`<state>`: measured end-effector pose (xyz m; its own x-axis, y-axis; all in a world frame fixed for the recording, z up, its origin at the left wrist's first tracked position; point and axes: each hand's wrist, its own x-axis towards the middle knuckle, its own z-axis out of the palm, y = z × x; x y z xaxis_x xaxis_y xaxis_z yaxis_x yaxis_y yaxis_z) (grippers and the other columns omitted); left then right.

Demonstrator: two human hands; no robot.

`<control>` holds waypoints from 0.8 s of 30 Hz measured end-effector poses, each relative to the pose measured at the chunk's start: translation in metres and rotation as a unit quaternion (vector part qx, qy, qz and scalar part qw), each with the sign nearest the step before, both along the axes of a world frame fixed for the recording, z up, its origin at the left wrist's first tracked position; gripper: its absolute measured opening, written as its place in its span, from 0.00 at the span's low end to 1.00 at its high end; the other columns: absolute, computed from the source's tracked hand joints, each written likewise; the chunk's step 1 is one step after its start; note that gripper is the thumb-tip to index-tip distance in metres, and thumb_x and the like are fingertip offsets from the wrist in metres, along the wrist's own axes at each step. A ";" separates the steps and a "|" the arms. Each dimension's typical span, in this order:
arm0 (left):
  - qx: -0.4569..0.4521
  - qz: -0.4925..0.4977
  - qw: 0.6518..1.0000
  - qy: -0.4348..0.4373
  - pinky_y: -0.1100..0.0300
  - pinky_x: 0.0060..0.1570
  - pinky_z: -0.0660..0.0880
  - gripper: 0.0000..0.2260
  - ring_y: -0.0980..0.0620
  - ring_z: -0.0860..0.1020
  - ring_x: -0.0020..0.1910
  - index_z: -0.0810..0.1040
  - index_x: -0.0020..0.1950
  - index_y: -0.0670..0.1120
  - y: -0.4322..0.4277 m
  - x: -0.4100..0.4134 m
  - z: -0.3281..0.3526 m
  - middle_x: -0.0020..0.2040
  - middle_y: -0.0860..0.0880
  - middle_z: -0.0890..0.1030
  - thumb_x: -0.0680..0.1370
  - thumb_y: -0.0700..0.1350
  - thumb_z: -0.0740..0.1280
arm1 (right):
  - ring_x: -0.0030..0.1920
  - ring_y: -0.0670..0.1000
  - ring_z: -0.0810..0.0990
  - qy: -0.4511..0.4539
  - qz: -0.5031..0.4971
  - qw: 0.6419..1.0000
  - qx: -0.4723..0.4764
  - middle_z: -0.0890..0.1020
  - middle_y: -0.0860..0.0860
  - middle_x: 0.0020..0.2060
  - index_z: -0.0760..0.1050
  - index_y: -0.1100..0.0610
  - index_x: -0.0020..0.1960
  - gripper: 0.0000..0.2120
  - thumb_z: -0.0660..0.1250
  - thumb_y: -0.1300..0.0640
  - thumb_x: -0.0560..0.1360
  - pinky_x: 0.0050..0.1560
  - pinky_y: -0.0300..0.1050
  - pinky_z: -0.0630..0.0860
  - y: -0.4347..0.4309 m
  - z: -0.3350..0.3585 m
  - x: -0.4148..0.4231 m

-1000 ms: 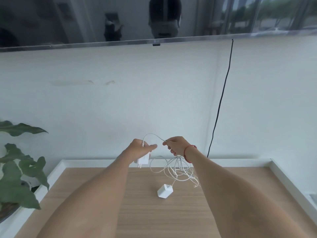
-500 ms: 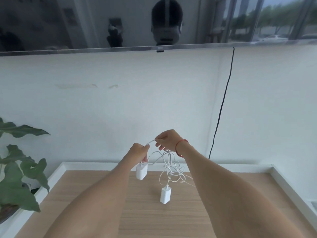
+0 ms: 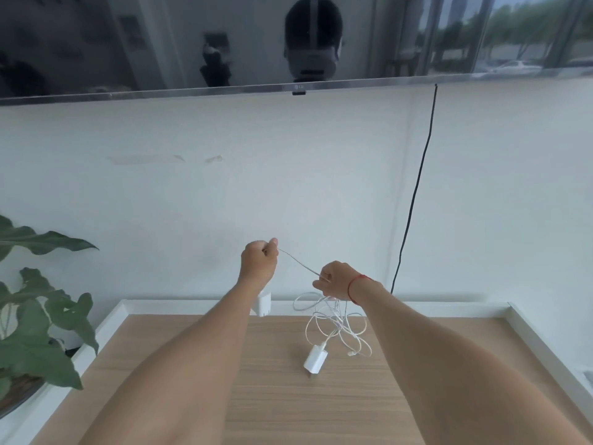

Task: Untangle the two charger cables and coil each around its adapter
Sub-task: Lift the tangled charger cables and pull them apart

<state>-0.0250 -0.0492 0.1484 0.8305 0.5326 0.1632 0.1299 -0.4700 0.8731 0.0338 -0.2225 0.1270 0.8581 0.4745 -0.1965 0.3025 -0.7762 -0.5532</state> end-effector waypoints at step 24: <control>0.007 -0.150 0.981 0.122 0.64 0.29 0.66 0.13 0.55 0.72 0.33 0.82 0.50 0.50 -0.017 0.002 -0.001 0.36 0.54 0.74 0.69 0.53 0.76 | 0.34 0.55 0.84 0.020 -0.094 0.936 0.338 0.83 0.58 0.33 0.76 0.62 0.42 0.16 0.58 0.53 0.80 0.44 0.44 0.82 0.021 0.078 0.005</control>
<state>-0.0233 -0.0661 0.1470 0.9647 0.2577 -0.0545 0.1885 -0.5309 0.8262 0.0393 -0.2015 0.2051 0.9376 0.3426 0.0602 0.1640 -0.2830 -0.9450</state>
